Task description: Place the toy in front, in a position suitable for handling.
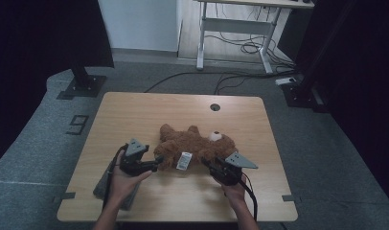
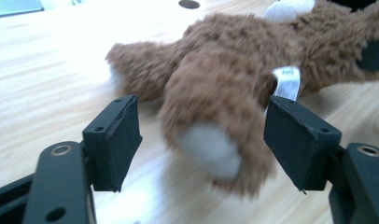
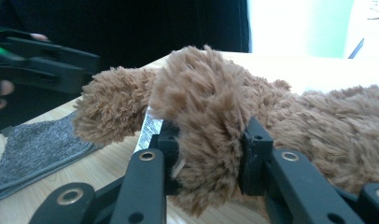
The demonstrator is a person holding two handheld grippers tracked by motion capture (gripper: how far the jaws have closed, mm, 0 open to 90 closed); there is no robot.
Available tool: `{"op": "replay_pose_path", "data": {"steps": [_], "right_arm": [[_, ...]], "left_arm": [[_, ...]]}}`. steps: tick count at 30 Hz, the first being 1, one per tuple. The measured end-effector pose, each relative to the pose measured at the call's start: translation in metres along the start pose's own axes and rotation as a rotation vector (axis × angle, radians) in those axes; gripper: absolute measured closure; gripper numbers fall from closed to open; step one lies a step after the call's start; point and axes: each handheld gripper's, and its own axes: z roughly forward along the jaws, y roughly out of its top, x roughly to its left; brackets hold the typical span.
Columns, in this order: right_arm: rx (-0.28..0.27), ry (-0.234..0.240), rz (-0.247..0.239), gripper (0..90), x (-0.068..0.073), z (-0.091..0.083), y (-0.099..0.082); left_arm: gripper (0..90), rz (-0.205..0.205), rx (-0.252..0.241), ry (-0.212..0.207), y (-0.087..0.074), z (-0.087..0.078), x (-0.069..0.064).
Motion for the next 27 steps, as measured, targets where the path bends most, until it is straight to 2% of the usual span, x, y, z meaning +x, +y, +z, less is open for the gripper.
{"op": "replay_pose_path", "data": {"steps": [2, 3, 4, 6, 7, 8, 9, 10, 11, 13, 17, 20, 21, 27], "right_arm": [[-0.001, 0.006, 0.006, 67.9, -0.001, 0.001, 0.0], [-0.002, 0.006, 0.006, 67.8, -0.001, 0.001, 0.001], [-0.001, 0.005, 0.003, 67.6, -0.001, 0.002, 0.001], [0.0, 0.005, 0.004, 67.3, -0.001, 0.002, 0.001], [0.0, 0.005, 0.004, 67.3, -0.001, 0.002, 0.001], [0.002, 0.007, 0.0, 66.7, -0.002, 0.003, 0.001], [0.003, 0.007, 0.0, 66.5, -0.002, 0.003, 0.001], [0.004, 0.007, 0.001, 66.3, -0.002, 0.003, 0.0], [0.004, 0.007, 0.001, 66.3, -0.002, 0.003, 0.0], [0.005, 0.004, -0.001, 65.8, -0.003, 0.002, 0.0], [0.006, 0.007, 0.005, 65.2, -0.005, 0.001, -0.001], [0.005, 0.009, 0.006, 65.1, -0.006, 0.0, -0.002], [0.004, 0.012, 0.016, 64.9, -0.006, 0.0, -0.003], [0.003, 0.012, 0.022, 64.3, -0.006, -0.001, -0.004]], "left_arm": [[24.5, -0.01, 0.005, 0.029, -0.013, -0.015, 0.009], [23.4, -0.01, 0.005, 0.029, -0.013, -0.015, 0.009], [21.0, -0.032, 0.011, 0.055, -0.026, -0.027, 0.017], [19.4, -0.062, 0.021, 0.075, -0.039, -0.034, 0.023], [19.4, -0.062, 0.021, 0.075, -0.039, -0.034, 0.023], [18.9, -0.074, 0.046, 0.087, -0.049, -0.037, 0.027], [17.8, -0.074, 0.046, 0.087, -0.049, -0.037, 0.027], [16.3, -0.07, 0.092, 0.1, -0.058, -0.038, 0.031], [15.3, -0.07, 0.092, 0.1, -0.058, -0.038, 0.031], [15.0, -0.088, 0.118, 0.123, -0.07, -0.038, 0.033], [14.5, -0.1, 0.146, 0.126, -0.08, -0.038, 0.034], [13.8, -0.07, 0.191, 0.116, -0.087, -0.032, 0.031], [12.7, -0.065, 0.214, 0.125, -0.09, -0.026, 0.03], [14.8, -0.049, 0.255, 0.167, -0.099, -0.01, 0.029]]}}
